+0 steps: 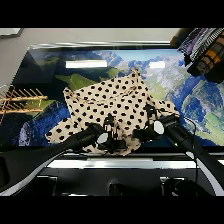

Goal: Fold the clothes and pants, and hang the long-sleeved shirts on hangers.

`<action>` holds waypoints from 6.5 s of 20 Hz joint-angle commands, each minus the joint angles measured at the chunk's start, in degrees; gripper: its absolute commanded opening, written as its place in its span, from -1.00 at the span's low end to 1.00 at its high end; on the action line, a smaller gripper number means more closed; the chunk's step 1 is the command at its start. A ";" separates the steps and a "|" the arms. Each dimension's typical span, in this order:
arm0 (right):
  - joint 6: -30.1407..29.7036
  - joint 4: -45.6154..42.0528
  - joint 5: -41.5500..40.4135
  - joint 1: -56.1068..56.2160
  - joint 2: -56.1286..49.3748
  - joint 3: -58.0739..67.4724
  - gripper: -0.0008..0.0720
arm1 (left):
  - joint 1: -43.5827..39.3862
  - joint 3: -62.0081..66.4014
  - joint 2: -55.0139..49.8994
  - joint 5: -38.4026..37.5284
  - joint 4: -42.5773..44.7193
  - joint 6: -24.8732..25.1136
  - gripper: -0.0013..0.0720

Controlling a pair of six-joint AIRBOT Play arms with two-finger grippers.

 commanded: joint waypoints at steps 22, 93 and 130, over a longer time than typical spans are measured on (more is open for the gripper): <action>1.64 -13.35 34.60 0.13 8.85 43.71 -0.88 | -7.72 5.38 27.10 -16.76 0.35 -7.56 -0.90; 59.49 -0.70 1.33 11.76 11.45 -5.38 0.56 | 24.79 5.62 5.62 -0.09 -5.05 44.00 0.69; 58.40 -5.22 20.04 11.80 28.09 -5.31 -0.88 | 7.91 5.64 -1.68 30.38 -12.33 90.77 0.69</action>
